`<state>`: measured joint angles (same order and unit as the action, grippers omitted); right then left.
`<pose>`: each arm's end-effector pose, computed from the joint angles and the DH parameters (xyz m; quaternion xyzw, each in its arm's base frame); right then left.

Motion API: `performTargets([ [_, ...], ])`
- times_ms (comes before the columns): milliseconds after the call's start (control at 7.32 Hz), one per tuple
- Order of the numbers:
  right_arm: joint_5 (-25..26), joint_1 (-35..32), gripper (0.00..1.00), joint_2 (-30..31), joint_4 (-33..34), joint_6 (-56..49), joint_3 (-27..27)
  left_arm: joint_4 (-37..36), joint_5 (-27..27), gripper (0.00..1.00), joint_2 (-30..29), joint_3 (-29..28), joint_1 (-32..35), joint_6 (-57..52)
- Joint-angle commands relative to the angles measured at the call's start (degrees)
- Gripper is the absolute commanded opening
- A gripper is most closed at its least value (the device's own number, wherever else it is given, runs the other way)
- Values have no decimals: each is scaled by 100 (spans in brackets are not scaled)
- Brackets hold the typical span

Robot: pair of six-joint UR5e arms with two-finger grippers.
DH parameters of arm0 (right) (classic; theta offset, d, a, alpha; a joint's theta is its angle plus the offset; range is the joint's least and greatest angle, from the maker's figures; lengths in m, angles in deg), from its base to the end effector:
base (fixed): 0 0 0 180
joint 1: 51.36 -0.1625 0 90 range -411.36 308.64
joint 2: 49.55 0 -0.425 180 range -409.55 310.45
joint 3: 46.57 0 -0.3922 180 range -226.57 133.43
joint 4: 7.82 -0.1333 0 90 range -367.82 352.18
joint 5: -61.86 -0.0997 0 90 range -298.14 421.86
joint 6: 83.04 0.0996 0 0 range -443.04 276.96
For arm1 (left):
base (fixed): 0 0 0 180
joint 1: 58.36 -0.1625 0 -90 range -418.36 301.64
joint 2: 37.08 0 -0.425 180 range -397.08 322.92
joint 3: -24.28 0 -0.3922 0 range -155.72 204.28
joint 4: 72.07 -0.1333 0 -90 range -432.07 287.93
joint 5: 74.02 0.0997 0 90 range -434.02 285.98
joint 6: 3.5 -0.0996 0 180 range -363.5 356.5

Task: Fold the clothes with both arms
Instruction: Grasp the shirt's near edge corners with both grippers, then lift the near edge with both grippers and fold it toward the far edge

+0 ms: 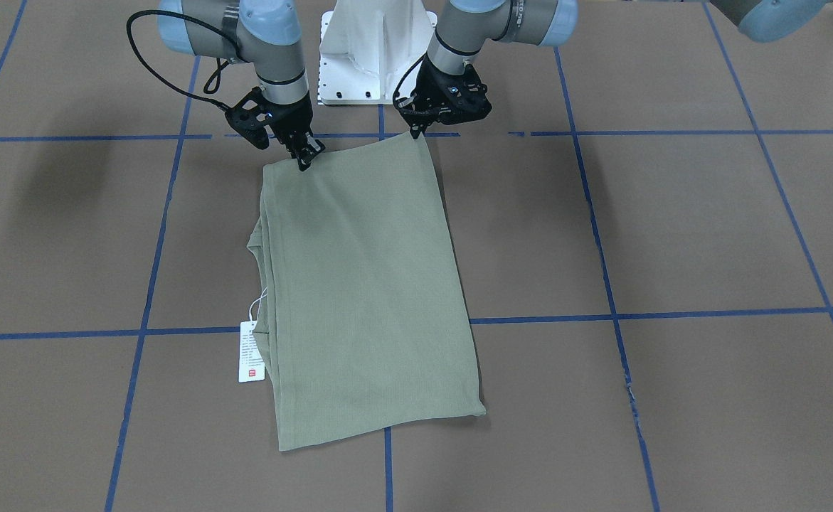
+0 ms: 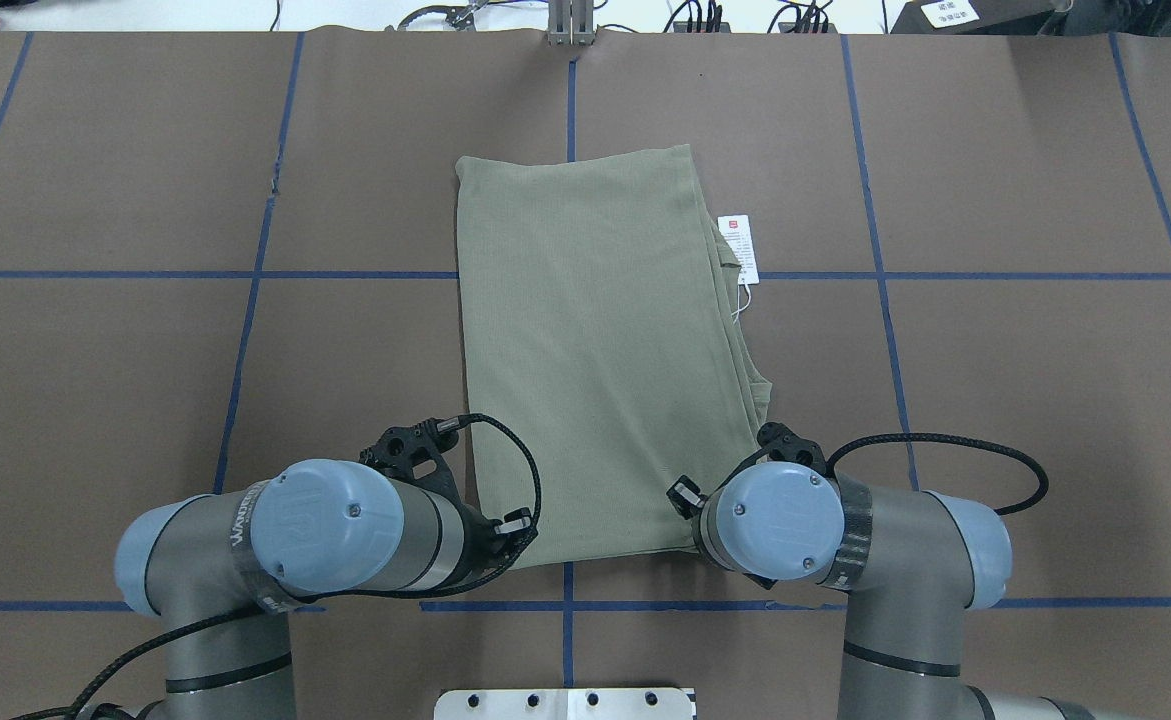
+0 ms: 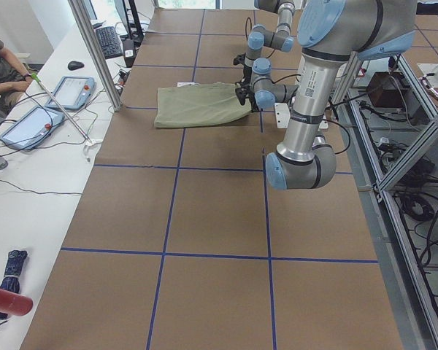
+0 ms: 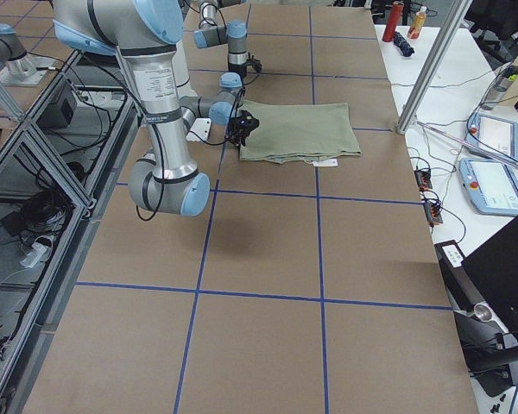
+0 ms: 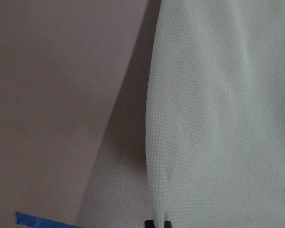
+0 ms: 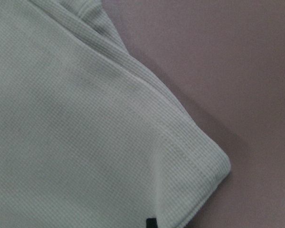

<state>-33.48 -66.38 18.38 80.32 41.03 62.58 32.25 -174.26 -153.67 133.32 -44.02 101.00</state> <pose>-0.5428 -0.2741 0.3023 -0.1034 -0.3545 0.3704 0.8523 0.5520 -0.2604 0.2250 -0.0780 0.4975 -0.1717 0.8467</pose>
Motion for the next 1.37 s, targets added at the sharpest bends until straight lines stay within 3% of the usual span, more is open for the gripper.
performTargets([
  [0,-20,-54,0,-43,19,-6,140,1,-4,0,-22,-6,-10,0],
  [410,-142,-54,0,-52,-52,3,412,-52,-12,0,57,248,16,-44],
  [819,-415,243,0,53,-43,21,1333,-893,-12,0,101,1300,-98,-193],
  [1093,-670,664,0,245,27,56,2150,-1430,-4,0,583,2327,-501,-158],
  [1229,-662,719,0,351,19,56,2206,-1632,-4,0,593,2515,-529,-158],
])
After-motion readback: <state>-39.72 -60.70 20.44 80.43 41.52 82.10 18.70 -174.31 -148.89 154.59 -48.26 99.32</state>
